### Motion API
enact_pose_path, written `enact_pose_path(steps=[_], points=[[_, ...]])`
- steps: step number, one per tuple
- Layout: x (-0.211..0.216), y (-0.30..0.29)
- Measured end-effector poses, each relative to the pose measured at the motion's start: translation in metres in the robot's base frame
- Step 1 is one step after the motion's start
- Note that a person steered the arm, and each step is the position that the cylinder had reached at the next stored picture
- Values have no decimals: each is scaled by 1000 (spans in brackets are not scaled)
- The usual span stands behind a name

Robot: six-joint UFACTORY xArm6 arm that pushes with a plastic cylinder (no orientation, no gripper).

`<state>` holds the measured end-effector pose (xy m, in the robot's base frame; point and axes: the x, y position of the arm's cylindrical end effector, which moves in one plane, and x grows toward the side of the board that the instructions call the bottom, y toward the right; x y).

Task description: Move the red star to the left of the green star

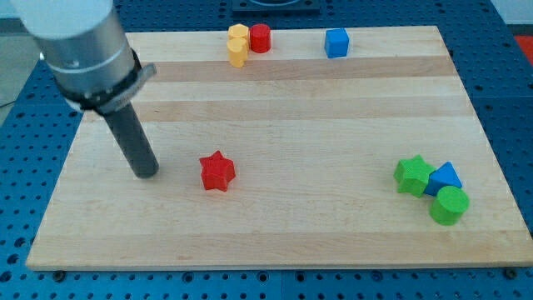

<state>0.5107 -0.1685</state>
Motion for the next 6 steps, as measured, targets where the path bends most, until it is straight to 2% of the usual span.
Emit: enact_pose_path(steps=[1,2,3,4,5,6], points=[[3,83],[4,126],[-6,75],[-47,75],[-44,129],[-15,199]])
